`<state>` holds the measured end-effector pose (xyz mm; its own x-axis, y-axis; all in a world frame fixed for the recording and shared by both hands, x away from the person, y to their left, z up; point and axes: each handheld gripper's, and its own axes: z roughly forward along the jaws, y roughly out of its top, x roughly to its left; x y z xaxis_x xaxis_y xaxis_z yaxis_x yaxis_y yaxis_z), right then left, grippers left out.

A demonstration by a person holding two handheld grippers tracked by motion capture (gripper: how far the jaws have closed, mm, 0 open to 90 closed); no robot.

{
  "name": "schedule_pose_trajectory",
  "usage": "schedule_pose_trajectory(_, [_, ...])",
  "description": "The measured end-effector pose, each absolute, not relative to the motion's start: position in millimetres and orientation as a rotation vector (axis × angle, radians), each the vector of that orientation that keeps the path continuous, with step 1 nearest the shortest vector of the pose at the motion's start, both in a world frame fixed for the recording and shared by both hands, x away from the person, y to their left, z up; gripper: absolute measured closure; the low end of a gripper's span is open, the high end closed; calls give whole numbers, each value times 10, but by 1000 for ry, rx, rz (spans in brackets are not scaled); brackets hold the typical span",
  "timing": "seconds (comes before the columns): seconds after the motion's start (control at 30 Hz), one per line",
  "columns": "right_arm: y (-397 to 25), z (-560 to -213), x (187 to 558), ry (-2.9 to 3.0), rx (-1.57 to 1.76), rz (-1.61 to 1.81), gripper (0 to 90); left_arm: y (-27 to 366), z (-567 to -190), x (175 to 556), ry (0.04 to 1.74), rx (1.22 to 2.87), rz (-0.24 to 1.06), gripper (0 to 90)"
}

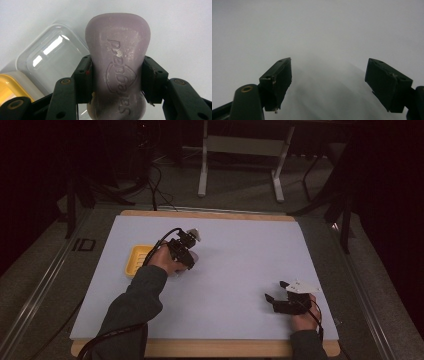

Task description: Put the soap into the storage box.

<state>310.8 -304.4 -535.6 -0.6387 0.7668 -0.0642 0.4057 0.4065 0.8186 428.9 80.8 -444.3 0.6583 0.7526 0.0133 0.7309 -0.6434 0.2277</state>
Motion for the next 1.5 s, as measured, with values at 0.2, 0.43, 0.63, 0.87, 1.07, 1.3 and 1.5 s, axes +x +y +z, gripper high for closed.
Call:
schedule_pose_trajectory(0.2, [-3043, -5356, 3107, 2234, 1001, 1123, 211, 846, -4411, 4291, 1220, 2660, 163, 503])
schedule_pose_trajectory(0.43, [-3042, -5356, 3106, 2235, 1000, 1121, 211, 911, -4365, 4294, 1238, 2636, 161, 503])
schedule_pose_trajectory(0.63, [-3042, -5356, 3106, 2235, 996, 1120, 211, 956, -4326, 4291, 1244, 2624, 171, 503])
schedule_pose_trajectory(0.87, [-3042, -5356, 3105, 2235, 995, 1121, 211, 1018, -4298, 4292, 1256, 2623, 178, 503])
schedule_pose_trajectory(1.07, [-3041, -5357, 3104, 2233, 994, 1120, 211, 1078, -4290, 4282, 1271, 2629, 191, 503])
schedule_pose_trajectory(1.3, [-3040, -5356, 3104, 2234, 992, 1118, 211, 1153, -4256, 4281, 1285, 2625, 198, 503])
schedule_pose_trajectory(1.5, [-3040, -5357, 3104, 2233, 990, 1119, 211, 1208, -4242, 4280, 1304, 2613, 205, 503])
